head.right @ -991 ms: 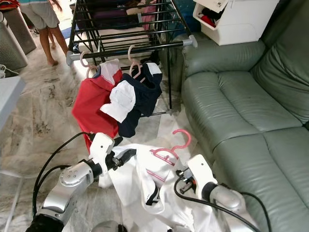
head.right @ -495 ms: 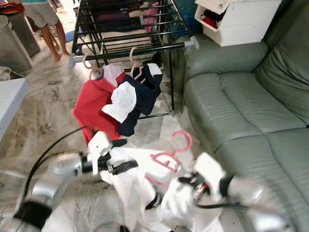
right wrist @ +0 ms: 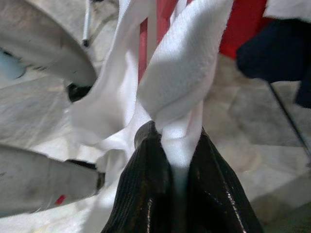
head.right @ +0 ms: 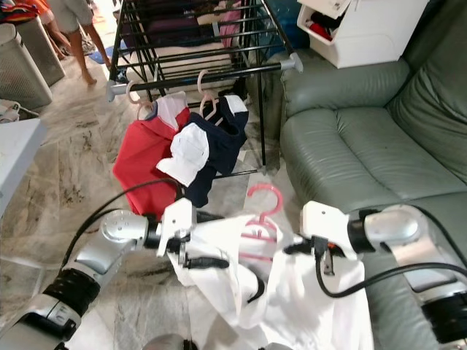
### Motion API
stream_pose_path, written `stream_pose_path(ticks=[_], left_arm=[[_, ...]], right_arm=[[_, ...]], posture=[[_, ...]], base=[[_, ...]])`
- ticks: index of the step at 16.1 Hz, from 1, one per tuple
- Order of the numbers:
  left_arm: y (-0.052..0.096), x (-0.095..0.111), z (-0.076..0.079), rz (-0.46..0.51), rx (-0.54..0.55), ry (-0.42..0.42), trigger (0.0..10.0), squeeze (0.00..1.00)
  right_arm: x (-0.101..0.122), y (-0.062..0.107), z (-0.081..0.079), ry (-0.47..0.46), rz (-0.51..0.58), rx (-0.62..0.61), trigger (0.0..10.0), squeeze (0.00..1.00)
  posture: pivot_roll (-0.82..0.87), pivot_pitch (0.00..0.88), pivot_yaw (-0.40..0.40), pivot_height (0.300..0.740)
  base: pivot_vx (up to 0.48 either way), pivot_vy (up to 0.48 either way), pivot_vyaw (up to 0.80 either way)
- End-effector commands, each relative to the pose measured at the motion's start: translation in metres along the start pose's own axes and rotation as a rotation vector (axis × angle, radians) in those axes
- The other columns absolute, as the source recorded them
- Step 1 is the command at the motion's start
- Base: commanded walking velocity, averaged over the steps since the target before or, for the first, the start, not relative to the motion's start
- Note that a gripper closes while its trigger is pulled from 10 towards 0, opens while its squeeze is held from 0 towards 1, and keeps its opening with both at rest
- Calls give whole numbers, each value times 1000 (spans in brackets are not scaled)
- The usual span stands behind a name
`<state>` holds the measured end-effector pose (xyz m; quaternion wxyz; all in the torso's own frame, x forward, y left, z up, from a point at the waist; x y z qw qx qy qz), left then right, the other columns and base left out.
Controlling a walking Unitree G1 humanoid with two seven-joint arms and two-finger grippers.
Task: Hang hanger
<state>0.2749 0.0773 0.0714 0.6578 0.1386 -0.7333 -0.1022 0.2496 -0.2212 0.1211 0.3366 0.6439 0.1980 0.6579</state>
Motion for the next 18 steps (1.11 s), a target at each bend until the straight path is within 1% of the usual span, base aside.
stream_pose_path(ticks=[1,3,5,6,7,8,9,10,11,12,13,14,16,17,18], left_arm=[[4,1,-3,-22,-14,-35,10000,0],[3,0,-7,-27,15,-85,10000,0],[4,4,-17,-4,93,-94,10000,0],[5,5,-23,3,159,-109,10000,286],[5,4,-25,5,178,-114,10000,1000],[5,1,-24,-12,178,-138,10000,1000],[5,0,-23,-8,177,-130,10000,1000],[7,-1,-22,7,191,-112,10000,1000],[11,-3,-23,23,230,-87,10000,1000],[20,-8,-27,47,338,-27,10000,1000],[27,-14,-29,52,421,29,10000,1000],[37,-22,-31,60,535,93,10000,1000],[53,-33,-32,96,720,208,10000,1000],[60,-37,-32,111,792,255,10000,827],[72,-44,-31,126,915,313,10000,251]], right_arm=[[4,-1,-4,50,-4,48,0,0],[-5,0,-7,63,-58,73,0,0],[-16,0,-8,61,-118,67,0,0],[-23,0,-11,59,-140,82,0,0],[-26,-1,-14,48,-148,99,0,0],[-31,-2,-15,51,-174,86,0,0],[-33,-3,-14,49,-184,75,0,0],[-39,-4,-9,24,-215,16,0,0],[-45,-6,-5,0,-240,-51,0,0],[-52,-8,-1,-53,-239,-140,0,0],[-56,-9,0,-105,-229,-204,0,0],[-61,-11,-1,-167,-210,-271,0,0],[-70,-14,-7,-272,-182,-390,0,0],[-73,-16,-8,-325,-163,-452,0,0],[-77,-18,-11,-432,-122,-579,0,0]], posture=[[-84,0,79,740],[-85,0,83,740],[-85,0,83,740],[-90,0,88,740],[-90,0,89,740],[-90,0,90,740],[-90,0,92,740],[-90,0,94,740],[-90,0,98,740],[-92,0,105,740],[-91,0,106,740],[-91,0,105,740],[-88,0,98,740],[-84,0,90,740],[-79,0,80,740]], base=[[0,0,0],[0,0,0],[0,0,0],[0,0,0],[0,0,0],[0,0,0],[0,0,0],[0,0,0],[0,0,0],[0,0,0],[0,0,0],[0,0,0],[0,0,0],[0,0,0],[0,0,0]])
Point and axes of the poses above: a point about 5 cm out from each wrist's last joint towards the gripper, its own y axis pointing back from the gripper into the wrist, its own x axis along the axis of the wrist's last joint, z = x × y, the point moved 1 cm from there along -y, pointing out of the wrist towards the gripper, and after that the axes turned 3 degrees about -y, right-handed, at the moved point
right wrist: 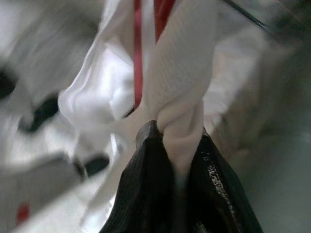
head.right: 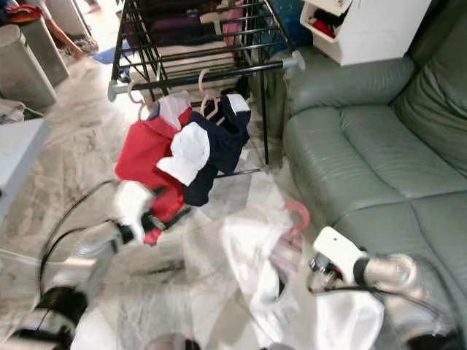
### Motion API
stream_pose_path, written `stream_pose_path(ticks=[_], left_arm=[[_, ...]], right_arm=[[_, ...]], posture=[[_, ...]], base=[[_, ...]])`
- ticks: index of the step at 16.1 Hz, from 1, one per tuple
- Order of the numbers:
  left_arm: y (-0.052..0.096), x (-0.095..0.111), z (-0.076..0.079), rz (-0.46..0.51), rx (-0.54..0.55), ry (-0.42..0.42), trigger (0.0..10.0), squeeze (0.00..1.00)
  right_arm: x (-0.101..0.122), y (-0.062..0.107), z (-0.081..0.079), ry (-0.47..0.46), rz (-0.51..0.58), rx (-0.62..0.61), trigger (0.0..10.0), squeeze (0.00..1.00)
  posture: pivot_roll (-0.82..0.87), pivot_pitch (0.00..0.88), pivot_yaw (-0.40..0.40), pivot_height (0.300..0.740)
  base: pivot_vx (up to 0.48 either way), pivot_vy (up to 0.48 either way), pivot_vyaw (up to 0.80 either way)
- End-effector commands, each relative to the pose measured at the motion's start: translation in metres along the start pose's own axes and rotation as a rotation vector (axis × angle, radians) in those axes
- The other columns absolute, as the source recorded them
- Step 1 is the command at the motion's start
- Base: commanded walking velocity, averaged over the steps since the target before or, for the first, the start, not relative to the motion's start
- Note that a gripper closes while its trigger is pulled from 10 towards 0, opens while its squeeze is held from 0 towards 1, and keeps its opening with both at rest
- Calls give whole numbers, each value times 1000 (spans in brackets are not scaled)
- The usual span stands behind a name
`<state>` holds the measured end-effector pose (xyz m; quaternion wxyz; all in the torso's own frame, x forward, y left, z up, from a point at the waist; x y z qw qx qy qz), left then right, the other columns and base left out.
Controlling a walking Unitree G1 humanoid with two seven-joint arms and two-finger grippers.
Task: Hang hanger
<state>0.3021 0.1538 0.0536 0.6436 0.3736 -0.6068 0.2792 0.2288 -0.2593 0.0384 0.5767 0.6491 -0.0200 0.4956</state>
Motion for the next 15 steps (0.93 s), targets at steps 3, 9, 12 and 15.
stream_pose_path(ticks=[3,9,12,15], left_arm=[[19,-8,-24,16,291,146,10000,0],[16,-8,-7,-14,315,96,10000,0],[19,-11,-5,-13,341,157,10000,0],[15,-8,-2,-3,343,162,10000,0]], right_arm=[[5,1,3,-381,159,-376,0,0],[10,-9,-14,-558,175,-585,10000,0],[18,-11,-15,-502,198,-564,10000,0],[24,-12,-8,-471,207,-575,10000,0]], posture=[[-82,0,75,740],[-80,0,57,740],[-82,0,50,740],[-79,0,41,740]], base=[[0,0,0],[0,42,0],[246,92,0],[444,0,425]])
Point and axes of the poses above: a point about 5 cm out from each wrist's last joint towards the gripper, its own y axis pointing back from the gripper into the wrist, its own x axis along the axis of the wrist's last joint, z = x × y, the point moved 1 cm from there along -y, pointing out of the wrist towards the gripper, and after that the axes turned 3 degrees about -y, right-handed, at the moved point
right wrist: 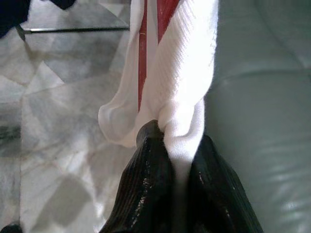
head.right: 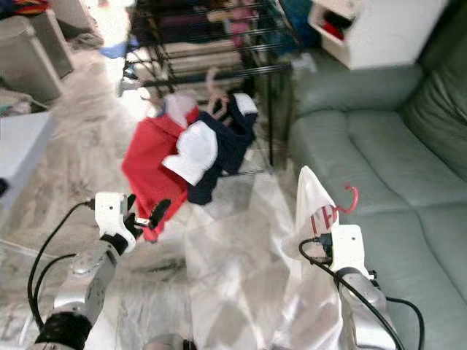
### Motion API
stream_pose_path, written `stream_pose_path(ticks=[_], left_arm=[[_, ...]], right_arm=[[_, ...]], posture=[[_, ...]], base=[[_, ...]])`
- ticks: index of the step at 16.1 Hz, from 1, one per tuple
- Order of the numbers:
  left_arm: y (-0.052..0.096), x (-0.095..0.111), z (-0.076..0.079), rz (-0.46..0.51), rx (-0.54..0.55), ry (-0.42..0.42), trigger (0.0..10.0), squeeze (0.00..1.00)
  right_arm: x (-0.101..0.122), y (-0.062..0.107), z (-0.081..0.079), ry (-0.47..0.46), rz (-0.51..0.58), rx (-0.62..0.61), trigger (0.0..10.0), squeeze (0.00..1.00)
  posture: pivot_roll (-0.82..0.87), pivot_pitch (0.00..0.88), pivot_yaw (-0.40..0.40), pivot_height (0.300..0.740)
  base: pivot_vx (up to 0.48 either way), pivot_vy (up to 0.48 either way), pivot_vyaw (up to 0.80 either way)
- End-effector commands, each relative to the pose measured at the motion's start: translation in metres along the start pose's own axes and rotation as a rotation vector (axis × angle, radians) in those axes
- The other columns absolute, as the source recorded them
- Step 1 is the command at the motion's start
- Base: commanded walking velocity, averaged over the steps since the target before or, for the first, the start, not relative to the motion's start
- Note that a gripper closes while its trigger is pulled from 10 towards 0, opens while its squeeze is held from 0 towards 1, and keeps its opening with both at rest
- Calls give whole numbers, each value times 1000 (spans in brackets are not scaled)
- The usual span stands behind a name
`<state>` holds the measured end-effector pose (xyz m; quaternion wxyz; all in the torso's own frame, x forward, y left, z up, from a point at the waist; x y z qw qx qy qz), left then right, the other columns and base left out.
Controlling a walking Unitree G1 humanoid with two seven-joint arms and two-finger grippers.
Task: Hang hanger
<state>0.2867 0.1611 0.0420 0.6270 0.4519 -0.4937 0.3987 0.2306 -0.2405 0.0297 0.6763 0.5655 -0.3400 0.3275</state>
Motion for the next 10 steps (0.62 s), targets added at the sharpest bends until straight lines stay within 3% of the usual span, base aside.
stream_pose_path(ticks=[1,6,8,10], left_arm=[[-1,8,-4,18,20,-7,10000,0],[-2,8,-2,23,36,-11,10000,0],[-2,9,-3,24,48,-29,10000,0],[-3,11,-9,21,107,5,10000,0]], right_arm=[[21,-2,-3,25,91,11,10000,0],[23,-4,-3,81,100,23,10000,0],[24,-6,-4,97,104,31,10000,0],[27,-8,-5,155,114,46,10000,0]], posture=[[-79,0,41,740],[-74,0,31,740],[-72,0,30,740],[-69,0,29,740]], base=[[450,0,413],[442,0,0],[390,281,0],[349,326,0]])
Point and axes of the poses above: a point about 5 cm out from each wrist's last joint towards the gripper, its own y axis pointing back from the gripper into the wrist, its own x axis along the axis of the wrist's last joint, z = x × y, the point moved 1 cm from there along -y, pointing out of the wrist towards the gripper, and after that the axes turned 3 degrees about -y, right-handed, at the moved point
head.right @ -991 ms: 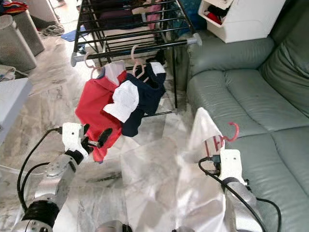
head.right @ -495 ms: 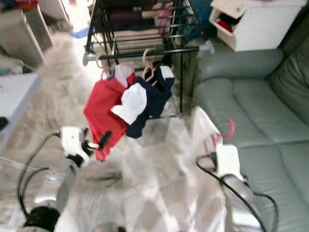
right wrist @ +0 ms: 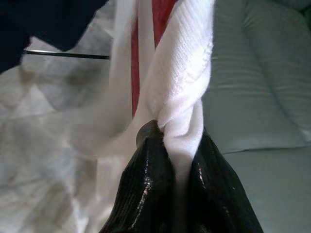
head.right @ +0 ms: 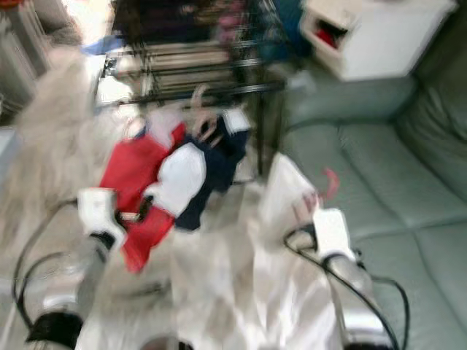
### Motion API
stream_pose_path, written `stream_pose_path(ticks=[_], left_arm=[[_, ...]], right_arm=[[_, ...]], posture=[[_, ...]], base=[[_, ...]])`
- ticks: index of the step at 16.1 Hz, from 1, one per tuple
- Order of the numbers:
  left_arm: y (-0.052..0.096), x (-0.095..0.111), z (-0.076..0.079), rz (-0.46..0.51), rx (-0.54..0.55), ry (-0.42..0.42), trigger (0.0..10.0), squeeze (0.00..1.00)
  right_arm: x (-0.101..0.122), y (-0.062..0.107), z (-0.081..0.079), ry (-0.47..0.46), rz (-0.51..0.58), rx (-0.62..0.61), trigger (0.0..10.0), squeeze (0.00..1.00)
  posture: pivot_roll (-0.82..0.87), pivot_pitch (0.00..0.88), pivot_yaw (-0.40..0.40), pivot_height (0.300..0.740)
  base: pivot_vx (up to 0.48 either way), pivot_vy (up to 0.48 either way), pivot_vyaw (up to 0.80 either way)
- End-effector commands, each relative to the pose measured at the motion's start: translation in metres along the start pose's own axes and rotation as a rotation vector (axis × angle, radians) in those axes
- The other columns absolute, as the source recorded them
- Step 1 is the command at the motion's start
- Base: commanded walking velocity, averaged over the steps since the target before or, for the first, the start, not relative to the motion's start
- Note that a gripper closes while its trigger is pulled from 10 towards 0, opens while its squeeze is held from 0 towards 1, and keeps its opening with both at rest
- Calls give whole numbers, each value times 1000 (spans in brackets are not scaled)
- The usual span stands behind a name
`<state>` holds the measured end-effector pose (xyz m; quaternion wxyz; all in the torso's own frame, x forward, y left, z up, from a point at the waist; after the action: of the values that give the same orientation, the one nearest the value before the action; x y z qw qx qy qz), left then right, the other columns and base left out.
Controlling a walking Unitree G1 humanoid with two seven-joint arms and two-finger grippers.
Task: Hang hanger
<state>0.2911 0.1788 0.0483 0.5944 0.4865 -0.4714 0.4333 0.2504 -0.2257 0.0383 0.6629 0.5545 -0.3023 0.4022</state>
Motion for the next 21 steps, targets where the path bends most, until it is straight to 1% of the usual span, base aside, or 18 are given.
stream_pose_path(ticks=[1,3,4,5,7,8,9,10,11,12,13,14,15,16,18,19,21], left_arm=[[-4,2,8,0,-8,-2,10000,0],[-4,1,7,-3,10,-54,10000,0],[-4,0,8,-12,-3,-34,10000,0],[-4,0,8,-12,-7,-77,10000,0],[-4,-1,9,-23,-13,-92,10000,0],[-3,-2,9,-30,0,-122,10000,0],[-3,-1,10,-18,14,-141,10000,0],[-4,0,14,9,-14,-144,10000,0],[-4,1,14,11,2,-172,10000,0],[-4,-5,17,-36,-20,-103,10000,0],[-1,-6,19,-27,-36,-114,10000,0],[2,-9,20,-40,-36,-104,10000,0],[5,-10,24,-39,-55,-109,10000,0],[5,-9,25,-32,-60,-110,10000,0],[1,-2,28,-6,-76,-111,10000,0],[-2,5,30,13,-90,-122,10000,0],[-3,8,31,21,-101,-129,10000,0]], right_arm=[[9,1,11,44,52,-32,10000,0],[12,-1,11,15,65,-37,10000,0],[12,-2,10,13,67,-30,10000,0],[12,-3,10,13,70,-27,10000,0],[12,-4,10,13,70,-27,10000,0],[12,-5,11,11,72,-39,10000,0],[12,-6,15,19,67,-69,10000,0],[10,-6,22,50,56,-119,10000,0],[9,-6,24,62,56,-151,10000,0],[8,-7,26,41,68,-182,10000,0],[5,-6,27,39,74,-218,10000,0],[-1,-4,28,7,69,-241,10000,0],[-7,-2,31,-4,42,-288,10000,0],[-8,-2,32,-18,29,-300,10000,0],[-5,-2,44,-5,46,-384,10000,0],[2,-5,49,-4,67,-404,10000,0],[8,-7,51,12,89,-402,10000,0]], posture=[[-67,0,28,740],[-62,0,28,740],[-62,0,28,740],[-59,0,29,740],[-59,0,31,740],[-60,0,34,740],[-60,0,34,740],[-59,0,36,740],[-59,0,36,740],[-58,0,36,740],[-56,0,37,740],[-52,0,39,740],[-50,0,40,740],[-50,0,40,740],[-49,0,42,740],[-49,0,47,740],[-49,0,47,740]], base=[[296,379,463],[274,394,788],[0,424,781],[0,435,763],[0,450,719],[0,469,0],[0,469,0],[0,0,0],[0,0,0],[0,0,0],[0,0,0],[0,0,0],[0,0,0],[0,0,0],[0,0,0],[0,0,0],[266,0,0]])
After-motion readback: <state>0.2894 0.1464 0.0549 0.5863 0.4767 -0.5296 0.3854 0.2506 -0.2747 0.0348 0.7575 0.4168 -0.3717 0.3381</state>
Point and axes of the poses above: a point about 5 cm out from each wrist's last joint towards the gripper, its own y axis pointing back from the gripper into the wrist, its own x axis along the axis of the wrist's last joint, z = x × y, the point moved 1 cm from there along -y, pointing out of the wrist towards the gripper, and after that the axes turned 3 degrees about -y, right-handed, at the moved point
